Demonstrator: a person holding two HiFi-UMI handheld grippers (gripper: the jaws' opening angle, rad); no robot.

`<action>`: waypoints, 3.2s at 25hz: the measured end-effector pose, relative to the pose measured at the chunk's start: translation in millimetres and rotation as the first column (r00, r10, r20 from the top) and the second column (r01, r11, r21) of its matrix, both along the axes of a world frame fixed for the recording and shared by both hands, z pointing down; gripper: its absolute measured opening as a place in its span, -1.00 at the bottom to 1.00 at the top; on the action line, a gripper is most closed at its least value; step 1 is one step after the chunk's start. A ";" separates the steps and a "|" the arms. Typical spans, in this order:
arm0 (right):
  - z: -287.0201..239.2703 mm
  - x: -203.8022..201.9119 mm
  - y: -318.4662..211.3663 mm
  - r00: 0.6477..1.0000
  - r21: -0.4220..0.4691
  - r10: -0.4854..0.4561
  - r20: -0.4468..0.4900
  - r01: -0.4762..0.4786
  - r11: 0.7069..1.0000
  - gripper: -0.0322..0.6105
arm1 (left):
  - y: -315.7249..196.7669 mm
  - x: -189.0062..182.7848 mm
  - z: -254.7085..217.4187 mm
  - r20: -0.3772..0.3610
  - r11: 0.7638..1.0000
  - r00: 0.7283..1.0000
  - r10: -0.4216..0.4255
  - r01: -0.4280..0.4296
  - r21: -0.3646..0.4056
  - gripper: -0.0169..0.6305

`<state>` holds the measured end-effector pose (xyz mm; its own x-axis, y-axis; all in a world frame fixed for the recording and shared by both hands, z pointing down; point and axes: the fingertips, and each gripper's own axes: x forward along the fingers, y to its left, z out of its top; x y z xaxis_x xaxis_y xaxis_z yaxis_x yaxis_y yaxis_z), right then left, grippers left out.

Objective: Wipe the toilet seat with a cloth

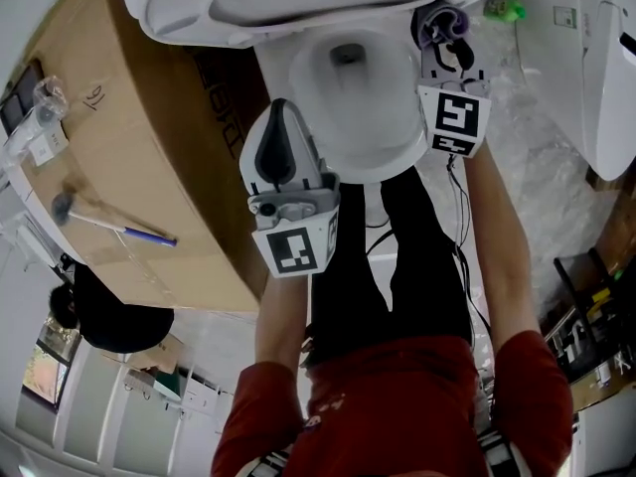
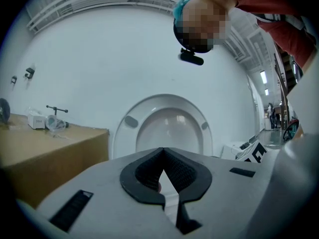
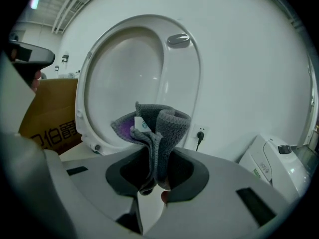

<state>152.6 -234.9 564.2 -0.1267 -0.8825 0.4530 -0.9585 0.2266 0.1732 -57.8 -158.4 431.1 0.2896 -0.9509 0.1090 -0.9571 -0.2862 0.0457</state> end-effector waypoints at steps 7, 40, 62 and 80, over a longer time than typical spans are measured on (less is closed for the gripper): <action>45.4 -14.0 5.2 0.999 -0.110 -0.027 -0.024 0.024 0.994 -0.67 | -0.1 -6.8 6.3 0.004 1.000 1.000 -0.006 0.006 -0.008 -0.91; -364.6 -17.9 138.4 0.980 0.206 -0.061 0.191 0.021 0.978 -0.67 | -3.9 -1.1 -196.6 0.213 0.993 0.976 0.033 -0.007 -0.121 -0.91; -433.8 52.5 186.0 0.976 0.267 0.130 0.175 -0.174 0.948 -0.67 | -133.9 46.6 -139.7 0.792 0.952 0.529 0.305 -0.138 -0.274 -0.74; -405.1 9.6 179.4 0.977 0.191 -0.077 0.199 0.039 0.981 -0.67 | 41.2 59.8 -121.8 0.686 0.816 0.442 0.578 -0.346 -0.464 -0.74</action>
<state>162.2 -55.5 159.1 -0.2531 -0.9367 0.2418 -0.9640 0.2653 0.0187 2.0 -117.3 309.3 0.3662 -0.6117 0.7012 -0.3617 -0.7879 -0.4984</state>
